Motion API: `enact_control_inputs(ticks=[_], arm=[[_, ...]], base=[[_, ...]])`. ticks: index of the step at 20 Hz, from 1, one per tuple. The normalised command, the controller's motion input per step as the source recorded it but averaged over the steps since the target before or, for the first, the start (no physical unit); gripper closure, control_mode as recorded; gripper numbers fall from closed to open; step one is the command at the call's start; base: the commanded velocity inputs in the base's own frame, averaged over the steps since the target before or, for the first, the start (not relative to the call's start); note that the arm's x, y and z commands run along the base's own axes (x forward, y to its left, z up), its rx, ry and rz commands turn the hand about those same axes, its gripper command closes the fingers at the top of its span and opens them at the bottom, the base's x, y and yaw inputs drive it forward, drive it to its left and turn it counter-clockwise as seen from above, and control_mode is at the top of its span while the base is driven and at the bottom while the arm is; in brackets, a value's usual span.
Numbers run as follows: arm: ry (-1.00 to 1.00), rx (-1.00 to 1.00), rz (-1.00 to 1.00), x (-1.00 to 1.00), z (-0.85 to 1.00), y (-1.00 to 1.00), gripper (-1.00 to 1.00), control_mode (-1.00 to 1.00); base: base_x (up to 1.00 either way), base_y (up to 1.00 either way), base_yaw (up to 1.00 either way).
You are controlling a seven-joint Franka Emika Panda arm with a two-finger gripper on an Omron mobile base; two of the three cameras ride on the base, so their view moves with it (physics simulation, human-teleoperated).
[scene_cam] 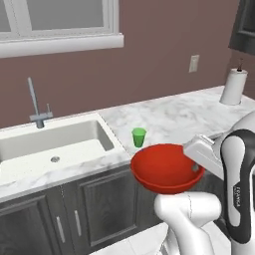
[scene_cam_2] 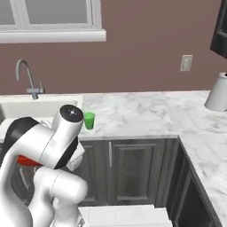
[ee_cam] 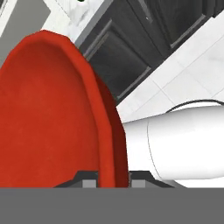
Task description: Pick the cup and bowl from the counter and place them on the counter next to the sink.
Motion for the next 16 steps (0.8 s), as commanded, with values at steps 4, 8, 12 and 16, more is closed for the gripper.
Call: enact_control_inputs(ticks=[4, 8, 12, 16], arm=[[0.0, 0.0, 0.0, 0.0, 0.0, 0.0, 1.0, 1.0], [0.0, 0.0, 0.0, 0.0, 0.0, 0.0, 1.0, 1.0], [0.0, 0.0, 0.0, 0.0, 0.0, 0.0, 1.0, 1.0], [0.0, 0.0, 0.0, 0.0, 0.0, 0.0, 1.0, 1.0]], base=[[0.47, 0.07, 0.16], [0.11, 0.74, 0.03], [0.1, 0.95, 0.0], [0.15, 0.99, 0.0]])
